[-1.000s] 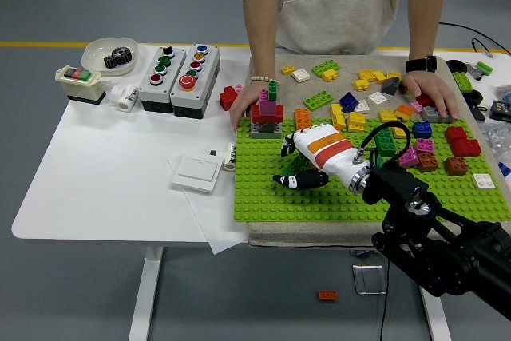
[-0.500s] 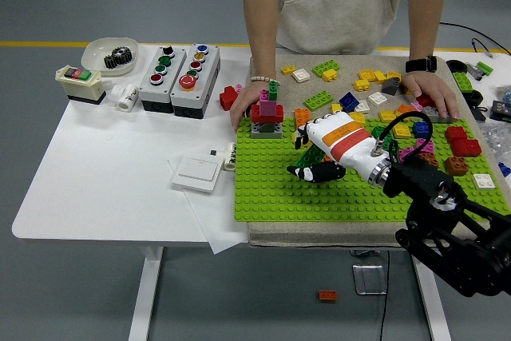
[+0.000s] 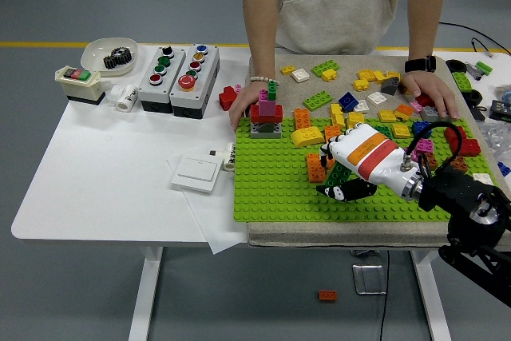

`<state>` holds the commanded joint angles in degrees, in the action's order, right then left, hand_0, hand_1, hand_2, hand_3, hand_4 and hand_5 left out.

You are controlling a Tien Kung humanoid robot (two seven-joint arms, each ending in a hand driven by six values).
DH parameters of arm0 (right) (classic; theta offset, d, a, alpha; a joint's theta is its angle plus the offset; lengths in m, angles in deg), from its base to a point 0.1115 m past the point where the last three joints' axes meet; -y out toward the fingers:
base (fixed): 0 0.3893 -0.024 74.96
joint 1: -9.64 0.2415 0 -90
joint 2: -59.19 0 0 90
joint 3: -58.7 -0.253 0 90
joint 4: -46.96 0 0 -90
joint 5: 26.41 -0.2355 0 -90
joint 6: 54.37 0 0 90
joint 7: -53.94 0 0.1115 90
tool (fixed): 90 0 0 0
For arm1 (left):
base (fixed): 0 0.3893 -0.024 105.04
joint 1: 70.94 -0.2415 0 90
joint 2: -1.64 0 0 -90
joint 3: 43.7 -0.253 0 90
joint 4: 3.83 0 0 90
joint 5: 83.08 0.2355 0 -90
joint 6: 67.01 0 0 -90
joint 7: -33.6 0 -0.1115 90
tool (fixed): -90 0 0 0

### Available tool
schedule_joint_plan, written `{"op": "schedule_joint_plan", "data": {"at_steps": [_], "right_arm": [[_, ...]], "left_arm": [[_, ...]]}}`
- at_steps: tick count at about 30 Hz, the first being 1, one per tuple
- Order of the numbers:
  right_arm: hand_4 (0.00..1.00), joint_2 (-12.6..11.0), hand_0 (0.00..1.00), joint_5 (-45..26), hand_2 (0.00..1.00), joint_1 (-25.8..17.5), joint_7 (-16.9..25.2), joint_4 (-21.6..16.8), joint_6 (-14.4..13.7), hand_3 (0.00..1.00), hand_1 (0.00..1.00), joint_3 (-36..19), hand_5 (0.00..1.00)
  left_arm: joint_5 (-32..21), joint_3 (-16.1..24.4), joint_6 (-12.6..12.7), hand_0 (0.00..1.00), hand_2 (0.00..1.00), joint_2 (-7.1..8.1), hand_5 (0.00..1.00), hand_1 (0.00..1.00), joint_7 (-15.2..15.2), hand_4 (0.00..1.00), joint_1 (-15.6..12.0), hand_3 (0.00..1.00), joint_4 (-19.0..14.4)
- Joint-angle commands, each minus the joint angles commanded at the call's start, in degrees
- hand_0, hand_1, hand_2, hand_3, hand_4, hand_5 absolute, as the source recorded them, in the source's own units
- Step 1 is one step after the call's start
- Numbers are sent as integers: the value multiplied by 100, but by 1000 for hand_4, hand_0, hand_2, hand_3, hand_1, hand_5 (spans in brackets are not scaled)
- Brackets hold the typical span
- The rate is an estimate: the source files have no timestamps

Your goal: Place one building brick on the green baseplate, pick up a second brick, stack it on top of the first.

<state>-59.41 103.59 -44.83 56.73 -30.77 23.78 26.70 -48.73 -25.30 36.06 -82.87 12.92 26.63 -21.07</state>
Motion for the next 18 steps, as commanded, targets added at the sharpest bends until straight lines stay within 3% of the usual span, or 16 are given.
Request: {"op": "schedule_joint_plan", "data": {"at_steps": [8, 18], "right_arm": [[787, -435, 168, 0, 522, 273, 326, -97, -26, 528, 324, 482, 481], [788, -508, 168, 0, 521, 565, 634, 340, -99, 529, 329, 904, 479]], "left_arm": [[42, 31, -6, 828, 817, -5, 683, 822, -16, 720, 9, 619, 2], [55, 40, -8, 827, 817, -2, 682, 822, -23, 720, 28, 619, -3]]}}
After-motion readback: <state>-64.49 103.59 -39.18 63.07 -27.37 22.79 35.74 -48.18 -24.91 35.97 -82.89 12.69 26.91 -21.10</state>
